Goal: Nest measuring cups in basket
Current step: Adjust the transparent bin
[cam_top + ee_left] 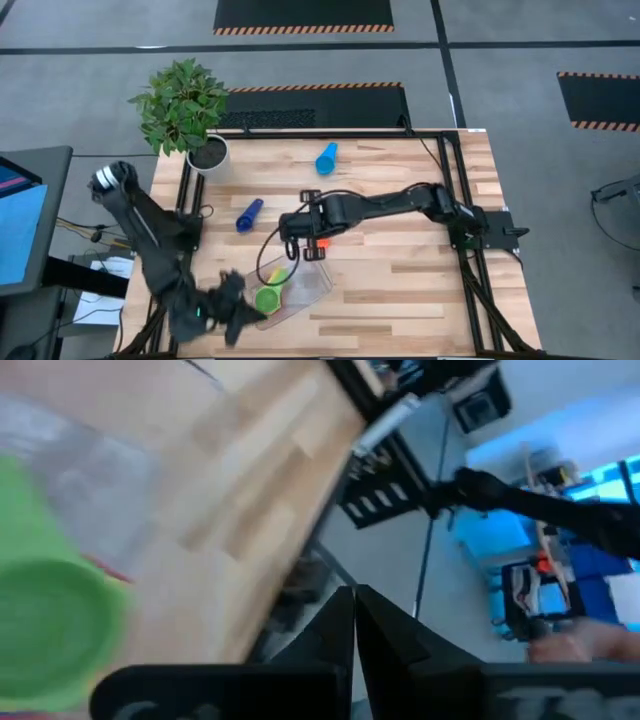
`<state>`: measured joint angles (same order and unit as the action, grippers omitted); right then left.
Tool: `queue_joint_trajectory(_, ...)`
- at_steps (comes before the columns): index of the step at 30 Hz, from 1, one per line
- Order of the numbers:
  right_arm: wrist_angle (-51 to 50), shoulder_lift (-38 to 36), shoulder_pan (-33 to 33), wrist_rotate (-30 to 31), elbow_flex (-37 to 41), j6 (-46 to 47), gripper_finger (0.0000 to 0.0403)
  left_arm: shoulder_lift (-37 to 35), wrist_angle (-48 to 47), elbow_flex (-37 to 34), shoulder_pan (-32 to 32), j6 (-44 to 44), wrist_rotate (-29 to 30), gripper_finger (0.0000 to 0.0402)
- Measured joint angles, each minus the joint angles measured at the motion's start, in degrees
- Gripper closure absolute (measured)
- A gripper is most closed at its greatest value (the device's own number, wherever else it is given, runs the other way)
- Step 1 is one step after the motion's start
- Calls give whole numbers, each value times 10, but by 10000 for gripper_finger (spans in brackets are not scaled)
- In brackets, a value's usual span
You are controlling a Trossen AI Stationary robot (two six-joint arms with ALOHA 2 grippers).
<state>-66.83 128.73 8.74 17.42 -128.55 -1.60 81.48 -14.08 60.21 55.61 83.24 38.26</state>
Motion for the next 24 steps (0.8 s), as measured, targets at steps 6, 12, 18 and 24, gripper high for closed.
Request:
queue_joint_trajectory(6,55,-1,-16,-76,3,-86,392,174,-96,156,26,81,32,401)
queue_joint_trajectory(12,133,2,-29,-134,45,-110,392,303,-238,309,18,128,13,401)
queue_joint_trajectory(18,167,2,-32,-137,101,-120,392,356,-280,372,3,131,-18,401)
queue_joint_trajectory(24,195,1,-21,-145,155,-107,392,367,-326,374,-15,147,-57,401)
